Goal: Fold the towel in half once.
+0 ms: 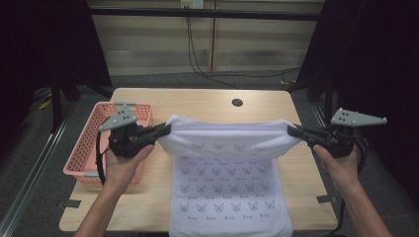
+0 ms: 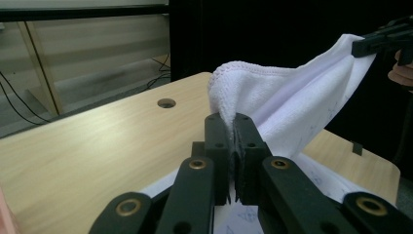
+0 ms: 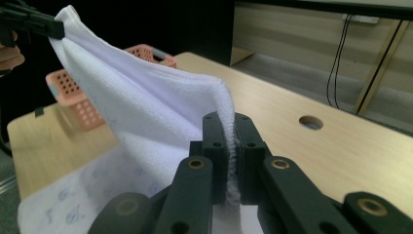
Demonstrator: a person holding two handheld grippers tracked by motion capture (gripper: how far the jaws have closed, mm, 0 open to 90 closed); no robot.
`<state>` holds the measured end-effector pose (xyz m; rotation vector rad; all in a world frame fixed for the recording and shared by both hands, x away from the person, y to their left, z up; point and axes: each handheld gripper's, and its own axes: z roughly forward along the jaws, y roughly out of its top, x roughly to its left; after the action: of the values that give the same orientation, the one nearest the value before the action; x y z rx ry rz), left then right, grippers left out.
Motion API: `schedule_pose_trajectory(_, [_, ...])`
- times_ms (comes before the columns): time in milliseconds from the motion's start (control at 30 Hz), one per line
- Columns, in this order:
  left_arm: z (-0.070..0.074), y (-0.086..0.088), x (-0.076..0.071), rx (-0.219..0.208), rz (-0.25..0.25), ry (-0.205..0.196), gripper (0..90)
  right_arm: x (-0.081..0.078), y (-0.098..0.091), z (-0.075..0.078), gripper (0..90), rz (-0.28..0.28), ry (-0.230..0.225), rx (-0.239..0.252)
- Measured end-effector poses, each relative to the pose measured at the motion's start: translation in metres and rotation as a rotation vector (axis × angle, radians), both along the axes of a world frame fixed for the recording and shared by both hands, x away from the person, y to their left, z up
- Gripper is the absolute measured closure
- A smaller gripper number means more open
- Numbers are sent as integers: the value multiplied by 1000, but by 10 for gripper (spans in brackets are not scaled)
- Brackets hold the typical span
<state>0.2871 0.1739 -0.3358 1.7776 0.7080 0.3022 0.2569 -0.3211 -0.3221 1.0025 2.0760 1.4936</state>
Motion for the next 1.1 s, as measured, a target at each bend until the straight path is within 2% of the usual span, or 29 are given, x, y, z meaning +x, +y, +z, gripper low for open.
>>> schedule_pose_trajectory(67, [-23, -1, -5, 5, -14, 39, 869, -11, 1, -14, 862, 4, 21, -22])
schedule_pose_trajectory(133, [-50, -2, -11, 11, -27, 75, 867, -17, -1, -34, 861, 10, 67, -28])
schedule_pose_trajectory(233, [-81, -1, -22, 14, -35, 148, 862, -28, -3, -67, 860, 18, 128, -4])
schedule_pose_trajectory(333, [-101, 3, -35, 54, -55, 184, 850, -42, -2, -95, 855, 38, 183, 5])
schedule_pose_trajectory(400, [-109, 5, -44, 75, -78, 198, 838, -53, -2, -107, 851, 49, 198, 6])
schedule_pose_trajectory(467, [-118, 4, -57, 99, -130, 217, 841, -62, -2, -116, 839, 63, 226, 0])
schedule_pose_trajectory(500, [-118, 4, -57, 99, -130, 217, 846, -62, -2, -116, 839, 63, 226, 0])
schedule_pose_trajectory(533, [-121, 4, -60, 107, -146, 226, 846, -70, -2, -122, 838, 72, 247, -28])
schedule_pose_trajectory(700, [-130, 8, -82, 148, -220, 272, 836, -92, -1, -129, 806, 126, 287, -60])
schedule_pose_trajectory(767, [-128, 7, -88, 168, -268, 264, 819, -103, -1, -131, 798, 150, 302, -64])
schedule_pose_trajectory(833, [-124, 8, -92, 176, -296, 280, 806, -111, 0, -130, 762, 154, 308, -90])
schedule_pose_trajectory(867, [-123, 9, -93, 196, -310, 282, 805, -115, 1, -130, 756, 183, 320, -98])
schedule_pose_trajectory(900, [-123, 10, -95, 198, -317, 290, 811, -120, 1, -130, 741, 177, 316, -111])
schedule_pose_trajectory(967, [-124, 14, -97, 189, -333, 316, 779, -126, -1, -128, 702, 207, 312, -89])
schedule_pose_trajectory(1000, [-125, 15, -98, 185, -337, 311, 767, -128, -3, -127, 680, 191, 306, -91])
schedule_pose_trajectory(1067, [-125, 16, -94, 169, -318, 309, 757, -127, -6, -128, 669, 178, 300, -80])
schedule_pose_trajectory(1100, [-125, 14, -91, 166, -285, 310, 729, -123, -7, -129, 664, 154, 296, -79])
